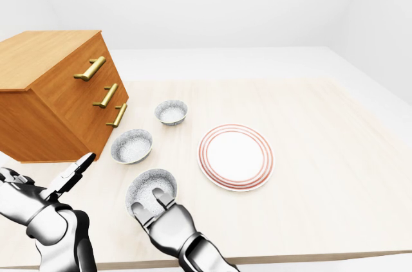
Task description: Put the bowl at the front on the plate.
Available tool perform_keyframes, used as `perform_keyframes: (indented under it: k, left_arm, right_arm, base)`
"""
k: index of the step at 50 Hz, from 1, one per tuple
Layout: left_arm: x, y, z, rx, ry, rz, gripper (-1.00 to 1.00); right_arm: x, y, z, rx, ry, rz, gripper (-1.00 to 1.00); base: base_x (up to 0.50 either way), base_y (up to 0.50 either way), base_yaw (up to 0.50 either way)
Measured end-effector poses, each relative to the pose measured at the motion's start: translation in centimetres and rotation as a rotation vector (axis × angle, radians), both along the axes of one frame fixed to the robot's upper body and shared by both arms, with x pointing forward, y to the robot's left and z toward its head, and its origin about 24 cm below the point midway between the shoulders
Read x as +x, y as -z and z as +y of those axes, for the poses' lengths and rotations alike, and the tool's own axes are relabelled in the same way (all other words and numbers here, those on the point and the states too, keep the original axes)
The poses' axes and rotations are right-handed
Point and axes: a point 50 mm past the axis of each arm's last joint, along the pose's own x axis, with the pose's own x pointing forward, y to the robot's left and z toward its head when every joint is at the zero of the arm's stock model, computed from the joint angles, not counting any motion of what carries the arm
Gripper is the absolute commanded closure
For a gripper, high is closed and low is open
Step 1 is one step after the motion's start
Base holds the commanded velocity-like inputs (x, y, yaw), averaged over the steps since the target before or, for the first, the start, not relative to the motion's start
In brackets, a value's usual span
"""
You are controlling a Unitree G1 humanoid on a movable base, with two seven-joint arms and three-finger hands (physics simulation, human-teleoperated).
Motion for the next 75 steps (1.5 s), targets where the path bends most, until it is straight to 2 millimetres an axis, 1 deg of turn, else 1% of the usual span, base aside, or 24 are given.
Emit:
perform_keyframes:
  k: [18, 34, 40, 50, 57, 58, 59, 60, 69, 75]
  left_arm:
    - [0.0, 0.0, 0.0, 0.0, 0.0, 0.001, -1.0]
    - [-0.1, -0.2, 0.0, 0.004, -0.001, -0.009, -1.0]
    - [-0.1, -0.2, 0.0, 0.002, -0.002, -0.011, -1.0]
    - [-0.1, -0.3, 0.0, 0.001, -0.001, -0.018, -1.0]
    - [-0.1, -0.4, 0.0, 0.001, -0.001, -0.022, -1.0]
    - [-0.1, -0.4, 0.0, 0.001, -0.001, -0.022, -1.0]
    - [-0.1, -0.4, 0.0, 0.001, -0.001, -0.023, -1.0]
    - [-0.1, -0.4, 0.0, 0.001, -0.001, -0.023, -1.0]
    - [-0.1, -0.4, 0.1, 0.001, 0.0, -0.023, -1.0]
    - [-0.1, -0.5, 0.1, 0.0, 0.0, -0.026, -1.0]
  right_arm:
    - [0.3, 0.0, 0.2, -0.045, -0.003, -0.016, -1.0]
    - [1.1, 0.6, -0.7, -0.031, 0.047, 0.006, -1.0]
    - [1.9, 0.8, -0.7, -0.023, 0.07, 0.007, -1.0]
    - [4.0, 1.0, -0.5, -0.025, 0.119, 0.017, -1.0]
    - [5.1, 1.4, -0.7, -0.039, 0.15, 0.035, -1.0]
    - [5.2, 1.4, -0.7, -0.04, 0.154, 0.038, -0.22]
    - [5.3, 1.5, -0.6, -0.04, 0.155, 0.045, 0.9]
    - [5.4, 1.5, -0.6, -0.041, 0.156, 0.048, 1.0]
    - [6.0, 0.3, -0.2, 0.005, 0.17, 0.005, 1.0]
    - [5.9, 0.4, 0.3, 0.0, 0.149, 0.018, 1.0]
  base:
    - [0.0, 0.0, 0.0]
    - [0.0, 0.0, 0.0]
    - [0.0, 0.0, 0.0]
    - [0.0, 0.0, 0.0]
    - [0.0, 0.0, 0.0]
    - [0.0, 0.0, 0.0]
    - [0.0, 0.0, 0.0]
    - [0.0, 0.0, 0.0]
    - [0.0, 0.0, 0.0]
    - [0.0, 0.0, 0.0]
